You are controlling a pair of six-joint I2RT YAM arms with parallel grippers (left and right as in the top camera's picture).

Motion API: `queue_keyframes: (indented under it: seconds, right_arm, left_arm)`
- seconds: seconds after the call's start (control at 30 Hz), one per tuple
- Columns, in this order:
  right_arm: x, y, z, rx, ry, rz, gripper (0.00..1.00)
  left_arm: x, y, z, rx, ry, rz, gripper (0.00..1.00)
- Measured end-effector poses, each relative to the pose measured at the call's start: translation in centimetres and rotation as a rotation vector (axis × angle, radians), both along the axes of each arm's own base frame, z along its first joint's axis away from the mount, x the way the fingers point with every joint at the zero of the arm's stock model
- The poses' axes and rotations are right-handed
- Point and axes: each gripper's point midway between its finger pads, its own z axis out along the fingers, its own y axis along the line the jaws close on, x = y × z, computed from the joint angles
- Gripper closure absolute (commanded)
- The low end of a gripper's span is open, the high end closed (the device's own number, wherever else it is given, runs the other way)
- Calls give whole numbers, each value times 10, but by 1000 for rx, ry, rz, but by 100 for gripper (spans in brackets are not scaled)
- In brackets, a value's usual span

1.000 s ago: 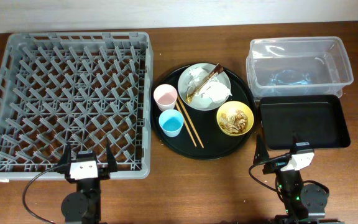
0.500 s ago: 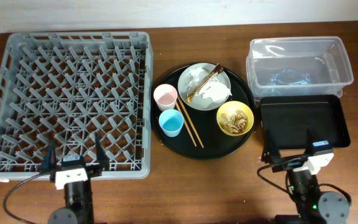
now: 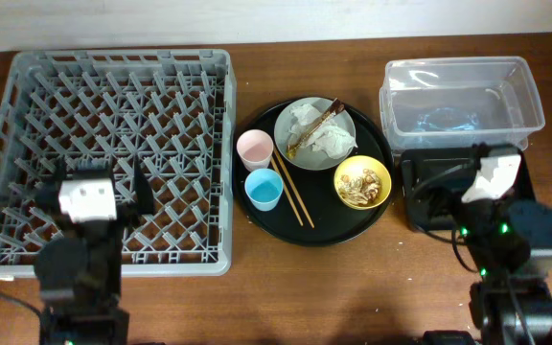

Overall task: Sort waste into correct bins and load items into the dishwasher rack
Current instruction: 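Raise both arms from rest toward the table items, then grasp the gold wrapper and tissue on the white plate with right gripper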

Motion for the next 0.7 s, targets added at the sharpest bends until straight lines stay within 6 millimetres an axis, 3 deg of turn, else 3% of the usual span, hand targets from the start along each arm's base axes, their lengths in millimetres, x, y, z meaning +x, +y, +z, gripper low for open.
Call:
queue_keyframes:
  seconds: [0.03, 0.07, 0.17, 0.2, 0.27, 0.33, 0.43, 0.5, 0.6, 0.7]
  right_arm:
    - [9, 4, 2, 10, 56, 28, 2]
    - [15, 11, 0, 26, 138, 67, 2]
    - [40, 24, 19, 66, 263, 145, 1]
    - [49, 26, 23, 72, 274, 159, 1]
    - [66, 33, 21, 98, 340, 200, 2]
    - [88, 51, 22, 124, 367, 281, 1]
    - [129, 86, 26, 175, 316, 422, 1]
    - [149, 97, 25, 233, 293, 446, 2]
    - [172, 117, -4, 307, 354, 437, 2]
    - [183, 146, -61, 287, 508, 305, 2]
  left_arm:
    - [12, 0, -1, -1, 57, 0, 1]
    - [37, 0, -2, -3, 128, -4, 1]
    - [68, -1, -19, 9, 359, -15, 1]
    - [89, -1, -13, 11, 391, -23, 1]
    - [110, -7, -24, 12, 467, -62, 1]
    - [126, -13, -42, 9, 526, -100, 1]
    - [136, -18, -71, -1, 605, -132, 1]
    - [137, -20, -81, -8, 638, -143, 1]
    - [134, -21, -91, -13, 674, -154, 1]
    - [134, -22, -92, -15, 679, -157, 1]
